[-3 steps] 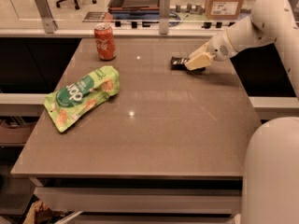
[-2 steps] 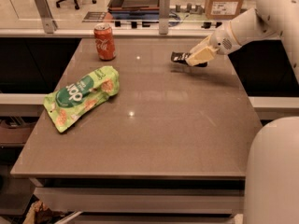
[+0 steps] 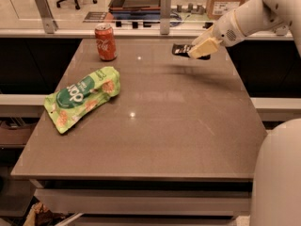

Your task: Move rxbar chocolate near green rice chip bag

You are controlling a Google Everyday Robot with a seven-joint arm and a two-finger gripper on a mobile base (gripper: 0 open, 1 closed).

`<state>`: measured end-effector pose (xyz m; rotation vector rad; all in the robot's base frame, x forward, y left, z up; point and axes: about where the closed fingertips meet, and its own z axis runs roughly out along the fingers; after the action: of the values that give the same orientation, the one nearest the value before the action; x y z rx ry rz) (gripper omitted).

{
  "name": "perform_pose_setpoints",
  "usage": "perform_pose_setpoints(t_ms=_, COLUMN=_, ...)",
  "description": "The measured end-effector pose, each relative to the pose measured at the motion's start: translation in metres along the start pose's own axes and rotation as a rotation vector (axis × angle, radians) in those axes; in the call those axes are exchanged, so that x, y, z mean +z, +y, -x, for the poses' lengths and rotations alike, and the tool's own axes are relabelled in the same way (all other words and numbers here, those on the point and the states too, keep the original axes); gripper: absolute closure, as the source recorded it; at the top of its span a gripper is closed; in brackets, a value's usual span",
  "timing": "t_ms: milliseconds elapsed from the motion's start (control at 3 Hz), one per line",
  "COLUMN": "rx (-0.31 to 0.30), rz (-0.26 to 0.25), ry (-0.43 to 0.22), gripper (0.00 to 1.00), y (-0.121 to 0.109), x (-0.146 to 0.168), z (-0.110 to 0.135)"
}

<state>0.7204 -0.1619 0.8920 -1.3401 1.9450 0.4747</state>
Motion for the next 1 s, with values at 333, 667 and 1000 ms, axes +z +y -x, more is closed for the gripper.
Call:
perform_pose_setpoints(t_ms=333, rx=-0.034, rz=-0.016, ry=0.013, gripper=1.0, y=0.008, x=-0.007, z=0.014)
perform_pose_setpoints(t_ms=667, rx=-0.059, rz=-0.034, ry=0.037, gripper=1.0, y=0.018, x=-0.012, z=0.028)
perform_pose_setpoints(t_ms=1000, rx=-0.083, rz=-0.047, ry=0.058, gripper=1.0, y=0.031, x=-0.014, z=0.039)
